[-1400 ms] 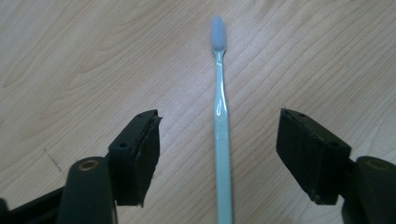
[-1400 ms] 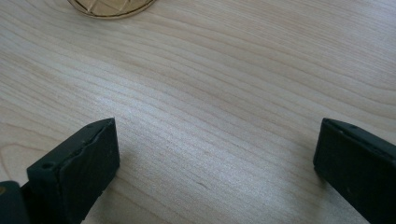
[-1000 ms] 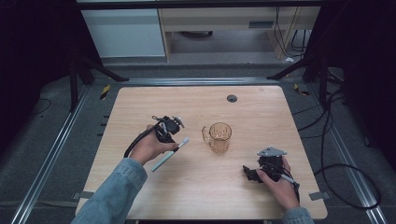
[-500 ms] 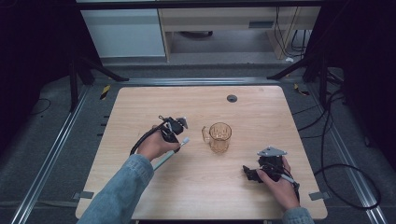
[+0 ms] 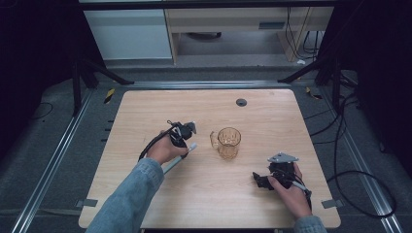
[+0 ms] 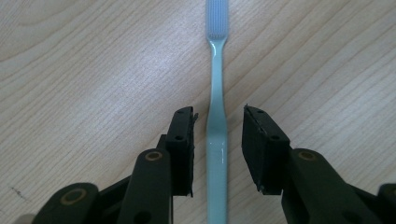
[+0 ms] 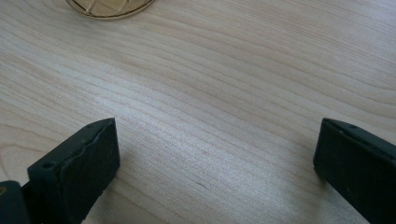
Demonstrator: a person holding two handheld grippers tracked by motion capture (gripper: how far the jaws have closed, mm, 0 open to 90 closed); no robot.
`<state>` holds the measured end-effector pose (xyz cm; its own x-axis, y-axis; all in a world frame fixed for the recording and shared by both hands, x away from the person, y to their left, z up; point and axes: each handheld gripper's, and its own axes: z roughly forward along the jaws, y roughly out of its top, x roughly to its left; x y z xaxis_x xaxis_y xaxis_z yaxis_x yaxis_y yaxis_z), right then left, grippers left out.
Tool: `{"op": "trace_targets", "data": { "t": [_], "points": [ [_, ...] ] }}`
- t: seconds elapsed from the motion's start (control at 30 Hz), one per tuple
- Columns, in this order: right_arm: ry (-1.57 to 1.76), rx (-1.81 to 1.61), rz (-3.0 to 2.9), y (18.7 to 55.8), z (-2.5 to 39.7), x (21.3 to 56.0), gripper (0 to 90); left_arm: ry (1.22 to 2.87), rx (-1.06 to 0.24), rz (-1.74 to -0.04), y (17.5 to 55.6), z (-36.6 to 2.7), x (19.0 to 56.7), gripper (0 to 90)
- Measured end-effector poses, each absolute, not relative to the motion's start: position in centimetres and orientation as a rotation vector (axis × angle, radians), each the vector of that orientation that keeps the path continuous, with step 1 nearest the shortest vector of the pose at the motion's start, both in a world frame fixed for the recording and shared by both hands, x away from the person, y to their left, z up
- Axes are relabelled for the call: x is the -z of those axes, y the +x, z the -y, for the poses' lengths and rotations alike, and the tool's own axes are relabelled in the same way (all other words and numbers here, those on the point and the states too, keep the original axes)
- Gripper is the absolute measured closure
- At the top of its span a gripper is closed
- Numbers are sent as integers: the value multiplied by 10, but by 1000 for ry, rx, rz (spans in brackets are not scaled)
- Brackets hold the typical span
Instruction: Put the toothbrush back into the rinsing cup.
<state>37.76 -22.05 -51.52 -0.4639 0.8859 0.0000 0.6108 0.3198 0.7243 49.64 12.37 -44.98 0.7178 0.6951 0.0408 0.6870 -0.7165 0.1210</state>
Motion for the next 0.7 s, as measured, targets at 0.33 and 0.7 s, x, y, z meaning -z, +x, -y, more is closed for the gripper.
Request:
{"op": "trace_targets", "data": {
  "t": [0.33, 0.7],
  "points": [
    [1328, -939, -2194, 378, 220, 515, 7, 2826, -101, -1153, 499, -125, 456, 633],
    [1327, -941, -2193, 378, 220, 515, 7, 2837, -77, -1141, 500, -123, 459, 683]
  ]
}}
